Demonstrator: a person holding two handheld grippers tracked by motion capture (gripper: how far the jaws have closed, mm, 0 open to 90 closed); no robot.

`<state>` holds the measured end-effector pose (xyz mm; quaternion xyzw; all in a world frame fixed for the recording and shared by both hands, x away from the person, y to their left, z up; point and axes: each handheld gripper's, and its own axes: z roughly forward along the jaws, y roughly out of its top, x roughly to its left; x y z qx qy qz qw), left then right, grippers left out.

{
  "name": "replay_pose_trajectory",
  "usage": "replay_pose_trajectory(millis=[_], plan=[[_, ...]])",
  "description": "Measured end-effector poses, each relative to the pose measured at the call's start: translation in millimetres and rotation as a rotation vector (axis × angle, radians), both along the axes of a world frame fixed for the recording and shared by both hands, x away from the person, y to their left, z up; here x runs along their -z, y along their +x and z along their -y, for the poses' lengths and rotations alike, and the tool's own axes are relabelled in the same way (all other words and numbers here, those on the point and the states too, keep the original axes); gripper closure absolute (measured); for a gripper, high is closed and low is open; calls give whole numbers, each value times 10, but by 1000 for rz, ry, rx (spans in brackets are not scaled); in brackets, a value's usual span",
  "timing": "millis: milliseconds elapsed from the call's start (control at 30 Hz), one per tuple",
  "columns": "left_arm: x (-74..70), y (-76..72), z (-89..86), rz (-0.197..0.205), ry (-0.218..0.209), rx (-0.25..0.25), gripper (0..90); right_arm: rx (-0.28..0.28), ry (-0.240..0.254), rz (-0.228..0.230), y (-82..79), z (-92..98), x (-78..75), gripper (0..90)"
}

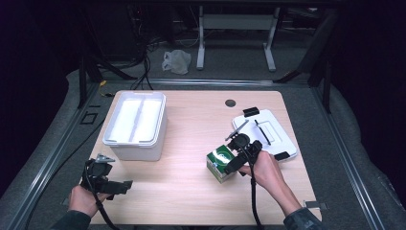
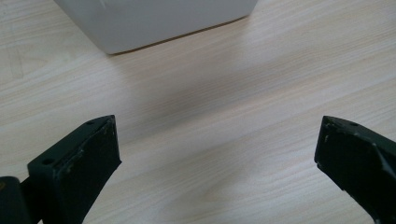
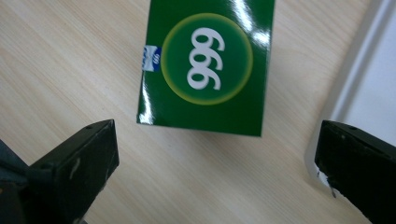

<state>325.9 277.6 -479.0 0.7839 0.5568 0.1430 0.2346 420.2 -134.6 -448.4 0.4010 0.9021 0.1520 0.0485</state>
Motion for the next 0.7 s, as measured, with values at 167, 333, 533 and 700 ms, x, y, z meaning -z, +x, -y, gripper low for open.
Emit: replay_pose_trajectory(millis=[167,333,533,700], plan=[[4,-4,3,0,3,2,0,-21,-5,-23,82,-178,87,0],[9,-4,-2,-4,3,4,0,-17,-24,-40,184,-304,181,0],[16,-4,-3,-10,2,7,0,-1,-47,-76,320,-386,319,0],[18,-4,-1,-13,2,11,0,-5,-74,-115,381,-452,461,0]])
